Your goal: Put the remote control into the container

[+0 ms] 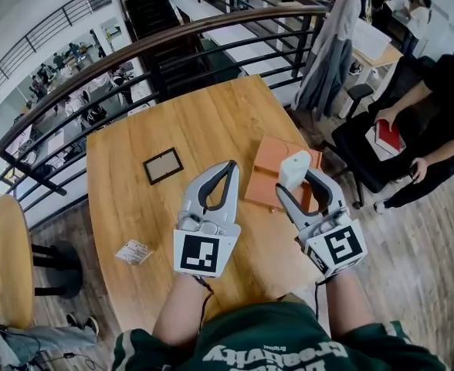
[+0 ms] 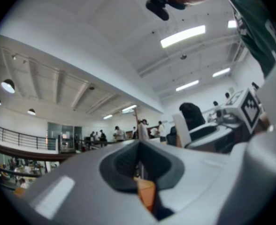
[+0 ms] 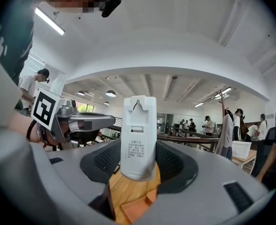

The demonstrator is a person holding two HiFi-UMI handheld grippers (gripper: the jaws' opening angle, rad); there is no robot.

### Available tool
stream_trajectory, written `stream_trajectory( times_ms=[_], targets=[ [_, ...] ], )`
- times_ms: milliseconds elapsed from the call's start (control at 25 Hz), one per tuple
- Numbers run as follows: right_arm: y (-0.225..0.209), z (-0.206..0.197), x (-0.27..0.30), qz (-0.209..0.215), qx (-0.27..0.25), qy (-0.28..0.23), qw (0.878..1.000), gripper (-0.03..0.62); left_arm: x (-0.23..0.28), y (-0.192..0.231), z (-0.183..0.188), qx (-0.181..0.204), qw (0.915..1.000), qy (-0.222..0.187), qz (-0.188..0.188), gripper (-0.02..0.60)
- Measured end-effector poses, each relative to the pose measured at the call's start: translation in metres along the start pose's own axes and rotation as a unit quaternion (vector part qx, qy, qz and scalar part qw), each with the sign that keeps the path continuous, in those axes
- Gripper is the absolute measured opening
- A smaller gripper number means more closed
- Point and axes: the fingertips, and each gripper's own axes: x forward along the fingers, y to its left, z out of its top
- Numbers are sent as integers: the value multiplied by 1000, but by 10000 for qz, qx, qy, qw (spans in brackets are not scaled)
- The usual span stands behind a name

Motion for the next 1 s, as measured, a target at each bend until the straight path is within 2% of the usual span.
stream_trajectory(
  times_ms=[200, 320, 520, 1000],
  targets=[
    [-8, 4, 2, 118, -4, -64, 9999, 244, 9, -11, -6, -145, 9998, 47, -87, -2],
    [-12, 1, 3, 210, -42, -64, 9997, 244, 13, -12, -10, -247, 9997, 25, -32, -2],
    [-22, -5, 4, 404, -5, -48, 9992, 244, 22, -19, -15, -207, 9997, 118, 79, -2],
    [-38, -64, 26, 895, -270, 836, 9921, 242, 29, -18, -31, -195, 9989, 207, 360, -2]
  ],
)
